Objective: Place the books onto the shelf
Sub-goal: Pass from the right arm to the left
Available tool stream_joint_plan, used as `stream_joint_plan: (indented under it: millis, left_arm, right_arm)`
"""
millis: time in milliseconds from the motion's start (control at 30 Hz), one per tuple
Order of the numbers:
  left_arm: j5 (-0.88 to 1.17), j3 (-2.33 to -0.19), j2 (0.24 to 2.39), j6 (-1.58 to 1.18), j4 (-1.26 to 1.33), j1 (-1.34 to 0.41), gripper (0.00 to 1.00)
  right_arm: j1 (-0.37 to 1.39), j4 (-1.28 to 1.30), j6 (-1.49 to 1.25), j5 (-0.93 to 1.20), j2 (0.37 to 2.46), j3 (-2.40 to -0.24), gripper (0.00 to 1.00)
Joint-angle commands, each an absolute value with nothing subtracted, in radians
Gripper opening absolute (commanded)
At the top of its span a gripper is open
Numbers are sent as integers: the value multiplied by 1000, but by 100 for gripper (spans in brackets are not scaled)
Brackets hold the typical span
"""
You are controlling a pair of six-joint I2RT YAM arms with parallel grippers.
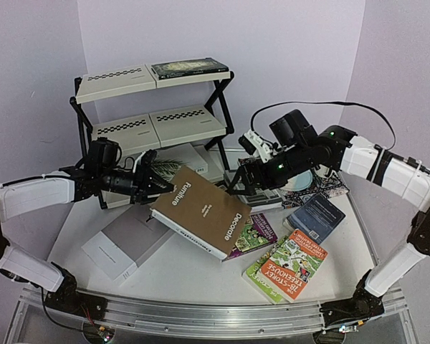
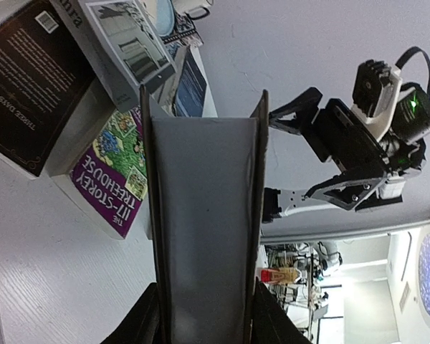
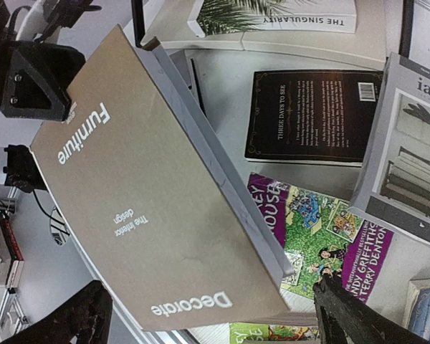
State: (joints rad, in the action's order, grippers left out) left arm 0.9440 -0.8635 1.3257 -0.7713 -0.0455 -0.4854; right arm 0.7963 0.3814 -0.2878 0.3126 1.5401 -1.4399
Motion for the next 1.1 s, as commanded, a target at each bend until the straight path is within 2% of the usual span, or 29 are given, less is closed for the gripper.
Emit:
stream_joint_plan:
  millis: [0, 200, 400, 733, 800, 933, 1067]
  left_arm:
    - [713, -835, 1236, -930, -14, -485, 36]
    - [497, -775, 1097, -1116, 35, -485, 36]
    - [396, -711, 983, -1318, 81, -485, 37]
    - [302, -646, 832, -1490, 151, -485, 36]
    - [282, -649, 812, -1497, 153, -485, 36]
    - [237, -659, 781, -1500, 159, -485, 36]
    - [224, -694, 787, -1475, 160, -485, 36]
  right_arm:
    - [808, 393, -303, 180, 1470, -1444, 98]
    - [991, 405, -198, -121, 1474, -1461, 98]
    - [1101, 397, -148, -268, 1519, -1521, 98]
    - [1110, 184, -502, -137, 1514, -1517, 98]
    - [1109, 174, -692, -182, 1519, -1513, 98]
    - [1110, -72, -999, -157, 1508, -1388, 98]
    - [1124, -193, -1188, -218, 1545, -1352, 98]
